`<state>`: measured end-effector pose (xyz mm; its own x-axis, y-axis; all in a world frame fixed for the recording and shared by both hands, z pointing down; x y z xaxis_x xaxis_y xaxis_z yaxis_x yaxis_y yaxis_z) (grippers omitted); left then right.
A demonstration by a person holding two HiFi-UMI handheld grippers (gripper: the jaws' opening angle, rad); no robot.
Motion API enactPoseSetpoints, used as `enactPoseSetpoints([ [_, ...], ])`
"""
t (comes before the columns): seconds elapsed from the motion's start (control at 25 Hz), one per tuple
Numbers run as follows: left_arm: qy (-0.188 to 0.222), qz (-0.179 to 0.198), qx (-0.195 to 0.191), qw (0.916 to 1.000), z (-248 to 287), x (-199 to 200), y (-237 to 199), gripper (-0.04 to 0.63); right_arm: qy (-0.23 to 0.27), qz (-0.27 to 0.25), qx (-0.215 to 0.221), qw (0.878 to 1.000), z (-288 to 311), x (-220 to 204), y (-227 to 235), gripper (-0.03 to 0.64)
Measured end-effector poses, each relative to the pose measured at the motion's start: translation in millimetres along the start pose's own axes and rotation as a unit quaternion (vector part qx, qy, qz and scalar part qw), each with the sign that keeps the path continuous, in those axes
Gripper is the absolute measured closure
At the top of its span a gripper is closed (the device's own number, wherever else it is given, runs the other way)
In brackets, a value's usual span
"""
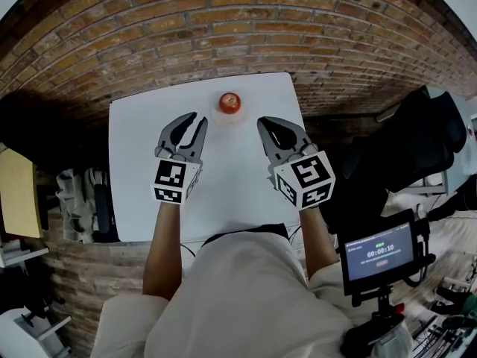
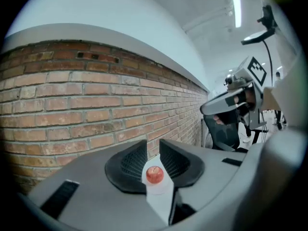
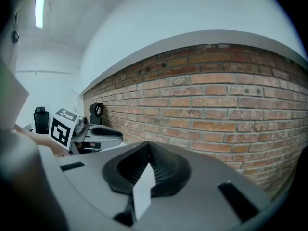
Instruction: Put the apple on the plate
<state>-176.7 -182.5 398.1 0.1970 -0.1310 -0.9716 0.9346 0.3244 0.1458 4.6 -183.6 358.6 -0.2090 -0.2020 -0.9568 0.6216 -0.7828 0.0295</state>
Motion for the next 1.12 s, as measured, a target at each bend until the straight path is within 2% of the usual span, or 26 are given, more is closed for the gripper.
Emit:
enactPoseSetpoints([
  [0.28,0.04,0.012,0.006,0.9991,-27.7,45.8,2.4,0.526,0.029,-0.027,0.003,0.999,-9.5,33.0,-13.3,0.614],
  [0.4,0.063,0.0,0.005,0.998,-42.5,66.3,3.2,0.53,0.041,-0.041,0.002,0.998,-17.4,49.0,-21.0,0.614],
  [0.48,0.081,-0.012,0.002,0.9967,-50.4,79.3,2.8,0.584,0.051,-0.047,0.001,0.998,-21.0,59.1,-23.4,0.614],
  [0.56,0.093,-0.011,0.001,0.9956,-55.9,89.8,3.2,0.588,0.06,-0.052,0.002,0.997,-24.4,67.8,-25.1,0.614],
  [0.88,0.114,0.001,0.005,0.9934,-66.8,114.0,2.9,0.588,0.08,-0.064,0.009,0.995,-32.4,91.4,-31.4,0.614],
  [1.12,0.114,0.007,0.011,0.9934,-73.1,123.6,8.2,0.588,0.087,-0.069,0.015,0.994,-37.2,102.5,-32.3,0.615],
])
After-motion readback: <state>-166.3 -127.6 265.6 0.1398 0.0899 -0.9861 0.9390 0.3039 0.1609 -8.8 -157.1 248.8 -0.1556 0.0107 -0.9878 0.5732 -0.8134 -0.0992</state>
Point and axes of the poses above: the fingertips, and each gripper's own axes: z forward along the fingers, y to its right, x out of its top, the point moved 5 cm from there along -z, backward along the fingers, and after that the axes turned 7 degrees about x, right-handed, at the moved point
